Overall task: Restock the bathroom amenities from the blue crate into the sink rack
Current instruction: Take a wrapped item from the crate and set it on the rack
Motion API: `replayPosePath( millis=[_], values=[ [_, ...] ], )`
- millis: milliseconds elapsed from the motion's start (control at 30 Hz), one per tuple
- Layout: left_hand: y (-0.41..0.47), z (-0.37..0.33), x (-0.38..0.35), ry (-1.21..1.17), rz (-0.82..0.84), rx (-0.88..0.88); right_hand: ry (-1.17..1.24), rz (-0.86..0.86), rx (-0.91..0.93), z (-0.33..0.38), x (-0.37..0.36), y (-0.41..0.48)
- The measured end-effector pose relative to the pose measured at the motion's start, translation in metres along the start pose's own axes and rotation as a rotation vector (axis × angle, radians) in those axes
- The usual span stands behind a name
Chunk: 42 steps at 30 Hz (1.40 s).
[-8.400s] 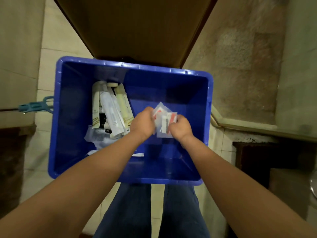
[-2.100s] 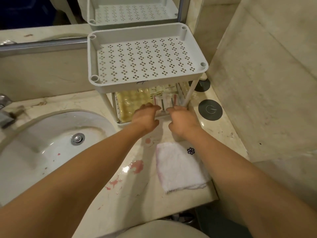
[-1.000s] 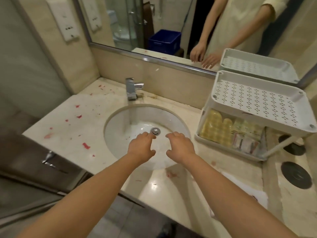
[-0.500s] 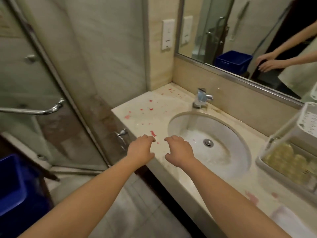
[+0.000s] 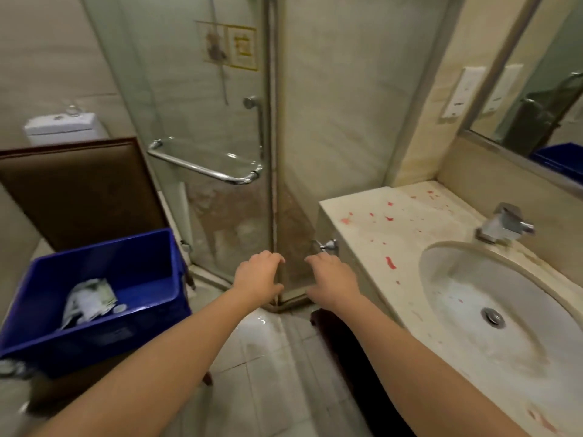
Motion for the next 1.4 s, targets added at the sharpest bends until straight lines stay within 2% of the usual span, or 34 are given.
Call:
replayPosePath(
  millis=[400,600,1033,1400],
  values=[
    [-0.083,0.13,0.022,-0.098,-0.132,0.294,-0.022,0.054,0.29,0.145,-0.024,0.029],
    [-0.109,0.179,0.025,-0.097,-0.138,0.451,-0.047,0.084,0.462,0.206,-0.032,0.054],
    [-0.11,0.277,0.039,-0.125,-0.213,0.803,-0.073,0.156,0.829,0.317,-0.044,0.149],
    [-0.104,0.317,0.033,-0.15,-0.312,1.041,-0.116,0.225,1.015,0.37,-0.063,0.2]
  ],
)
Point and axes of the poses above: each hand's wrist, its own y-axis towards the middle knuckle, its own x-axis out of the back of the hand, z = x × y, the point moved 5 cm from there along y, towards the middle knuckle, and after that the axes turned 3 degrees about -x, right-handed, at the moved point
